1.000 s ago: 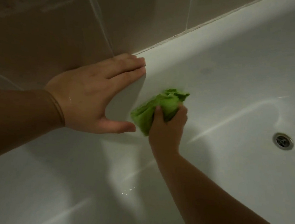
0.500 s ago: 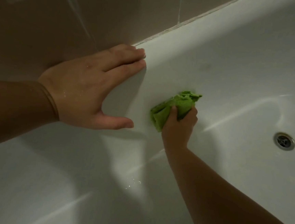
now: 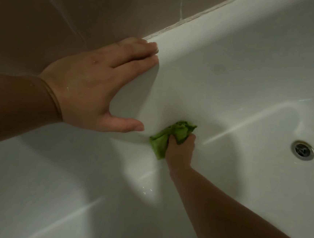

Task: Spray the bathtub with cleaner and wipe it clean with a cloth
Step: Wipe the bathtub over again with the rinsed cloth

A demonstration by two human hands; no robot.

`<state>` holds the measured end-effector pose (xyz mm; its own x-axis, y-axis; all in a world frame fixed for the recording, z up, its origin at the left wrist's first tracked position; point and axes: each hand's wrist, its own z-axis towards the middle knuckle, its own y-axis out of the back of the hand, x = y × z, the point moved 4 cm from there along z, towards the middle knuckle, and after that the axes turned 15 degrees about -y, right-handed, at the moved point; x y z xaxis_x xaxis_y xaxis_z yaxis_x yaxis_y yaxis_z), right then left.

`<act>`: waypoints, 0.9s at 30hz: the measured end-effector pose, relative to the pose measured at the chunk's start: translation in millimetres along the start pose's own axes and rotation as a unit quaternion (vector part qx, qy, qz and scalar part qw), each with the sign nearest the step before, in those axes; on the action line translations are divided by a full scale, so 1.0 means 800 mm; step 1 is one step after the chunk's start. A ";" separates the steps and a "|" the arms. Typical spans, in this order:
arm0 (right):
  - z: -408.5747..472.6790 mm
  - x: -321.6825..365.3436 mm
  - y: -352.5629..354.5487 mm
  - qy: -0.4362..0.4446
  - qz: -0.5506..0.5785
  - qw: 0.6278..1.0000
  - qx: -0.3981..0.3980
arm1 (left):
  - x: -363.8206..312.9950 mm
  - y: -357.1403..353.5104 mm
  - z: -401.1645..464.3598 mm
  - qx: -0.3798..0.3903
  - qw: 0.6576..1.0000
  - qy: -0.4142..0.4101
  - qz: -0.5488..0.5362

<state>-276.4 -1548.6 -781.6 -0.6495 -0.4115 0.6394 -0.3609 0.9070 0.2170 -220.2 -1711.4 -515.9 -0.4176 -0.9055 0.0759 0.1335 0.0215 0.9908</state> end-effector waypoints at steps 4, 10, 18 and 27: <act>-0.006 -0.004 -0.011 0.016 0.024 0.999 0.044 | 0.001 0.000 0.003 0.000 1.000 0.003 0.001; 0.026 -0.019 0.003 -0.021 -0.029 0.997 -0.066 | 0.002 0.000 0.007 0.005 1.000 0.004 0.009; 0.020 0.029 0.012 0.061 0.059 0.996 -0.015 | 0.003 -0.002 0.013 0.001 1.000 -0.001 0.009; -0.041 0.094 0.029 0.050 0.048 0.996 0.059 | 0.004 -0.001 0.028 0.005 1.000 0.003 0.015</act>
<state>-311.4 -1555.8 -704.3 -0.6172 -0.3063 0.7247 -0.3801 0.9226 0.0662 -241.8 -1704.5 -514.2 -0.4075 -0.9073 0.1039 0.1365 0.0520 0.9893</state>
